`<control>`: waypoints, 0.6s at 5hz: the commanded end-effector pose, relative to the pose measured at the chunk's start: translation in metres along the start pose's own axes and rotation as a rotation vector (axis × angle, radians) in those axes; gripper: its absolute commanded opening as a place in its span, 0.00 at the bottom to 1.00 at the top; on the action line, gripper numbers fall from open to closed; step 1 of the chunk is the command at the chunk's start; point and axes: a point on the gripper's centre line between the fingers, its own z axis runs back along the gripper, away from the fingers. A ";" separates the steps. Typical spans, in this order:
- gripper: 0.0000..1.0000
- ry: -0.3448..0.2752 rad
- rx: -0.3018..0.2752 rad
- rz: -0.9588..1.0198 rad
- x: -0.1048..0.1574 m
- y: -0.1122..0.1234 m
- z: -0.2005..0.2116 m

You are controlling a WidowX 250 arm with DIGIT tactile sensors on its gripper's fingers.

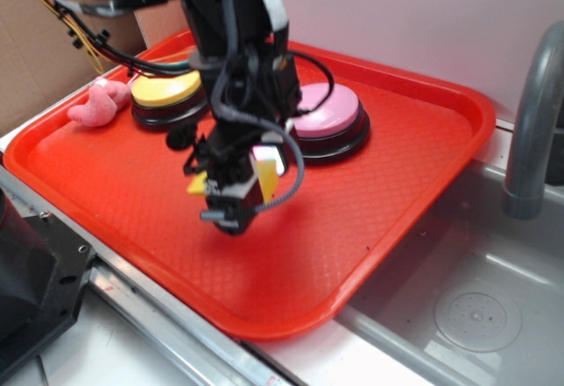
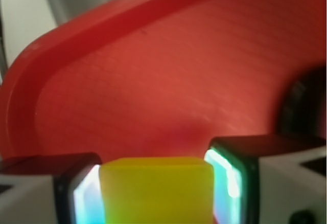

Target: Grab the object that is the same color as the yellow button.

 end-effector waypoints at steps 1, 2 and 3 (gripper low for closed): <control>0.00 -0.026 0.080 0.459 -0.014 0.011 0.072; 0.00 -0.056 0.094 0.691 -0.040 0.019 0.101; 0.00 -0.076 0.124 0.873 -0.073 0.027 0.120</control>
